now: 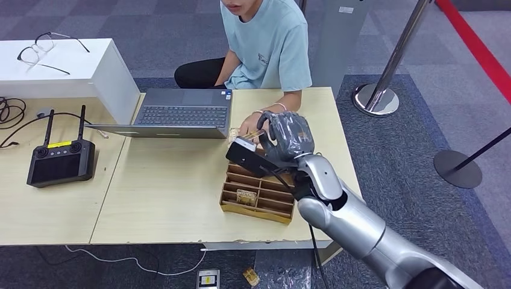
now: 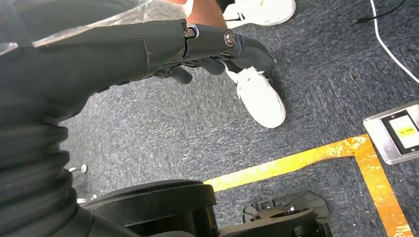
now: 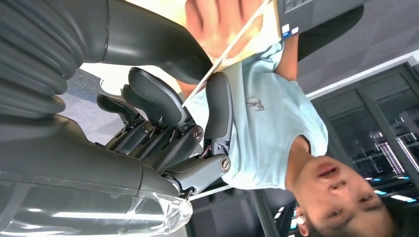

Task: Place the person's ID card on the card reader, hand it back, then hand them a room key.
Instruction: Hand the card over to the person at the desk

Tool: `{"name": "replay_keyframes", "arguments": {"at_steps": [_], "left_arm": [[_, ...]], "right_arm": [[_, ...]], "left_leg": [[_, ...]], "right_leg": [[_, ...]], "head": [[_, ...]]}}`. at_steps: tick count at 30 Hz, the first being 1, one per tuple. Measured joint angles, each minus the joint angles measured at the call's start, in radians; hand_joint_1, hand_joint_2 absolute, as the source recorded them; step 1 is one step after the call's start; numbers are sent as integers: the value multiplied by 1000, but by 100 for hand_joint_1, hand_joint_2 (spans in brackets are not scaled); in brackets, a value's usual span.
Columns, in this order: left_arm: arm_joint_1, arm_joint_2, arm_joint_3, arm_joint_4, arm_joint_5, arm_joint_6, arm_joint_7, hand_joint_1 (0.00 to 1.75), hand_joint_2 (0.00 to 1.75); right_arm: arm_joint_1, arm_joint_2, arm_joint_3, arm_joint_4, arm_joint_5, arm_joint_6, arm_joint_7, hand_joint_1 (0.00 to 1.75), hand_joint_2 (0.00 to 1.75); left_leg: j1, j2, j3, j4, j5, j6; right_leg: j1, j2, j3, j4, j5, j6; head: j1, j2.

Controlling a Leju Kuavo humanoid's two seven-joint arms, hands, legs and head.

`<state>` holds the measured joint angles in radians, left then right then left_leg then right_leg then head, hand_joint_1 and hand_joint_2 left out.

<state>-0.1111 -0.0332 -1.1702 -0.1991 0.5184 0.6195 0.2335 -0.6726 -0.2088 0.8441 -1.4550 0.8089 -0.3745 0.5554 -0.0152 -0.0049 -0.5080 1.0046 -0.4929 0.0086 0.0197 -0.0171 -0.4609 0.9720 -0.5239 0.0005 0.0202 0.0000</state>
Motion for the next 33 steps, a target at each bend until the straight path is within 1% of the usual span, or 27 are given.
{"name": "replay_keyframes", "arguments": {"at_steps": [11, 22, 29, 33], "left_arm": [[0, 0, -16, 0, -13, -2, 0, 0, 175], [0, 0, -23, 0, -20, -2, -2, 0, 175], [-1, 0, -23, 0, -22, -2, -2, 0, 175], [-1, 0, -23, 0, -23, -3, -2, 0, 175]], "right_arm": [[-63, -32, -13, 62, -31, 5, 12, 175, 175], [-130, -69, -14, 103, -32, 49, 47, 175, 175], [-144, -76, -11, 121, -7, 66, 58, 175, 175], [-142, -76, 0, 135, 32, 80, 61, 175, 175]], "left_leg": [[0, 0, -2, 0, 0, 0], [0, 0, -2, 0, 0, 0], [0, 0, -2, 0, 0, 0], [0, 0, -2, 0, 0, 0]], "right_leg": [[0, 0, -1, 0, 0, 0], [0, 0, -2, 0, 0, 0], [0, 0, -2, 0, 0, 0], [0, 0, -2, 0, 0, 0]], "head": [[0, 0], [0, 0], [0, 0], [0, 0]]}}
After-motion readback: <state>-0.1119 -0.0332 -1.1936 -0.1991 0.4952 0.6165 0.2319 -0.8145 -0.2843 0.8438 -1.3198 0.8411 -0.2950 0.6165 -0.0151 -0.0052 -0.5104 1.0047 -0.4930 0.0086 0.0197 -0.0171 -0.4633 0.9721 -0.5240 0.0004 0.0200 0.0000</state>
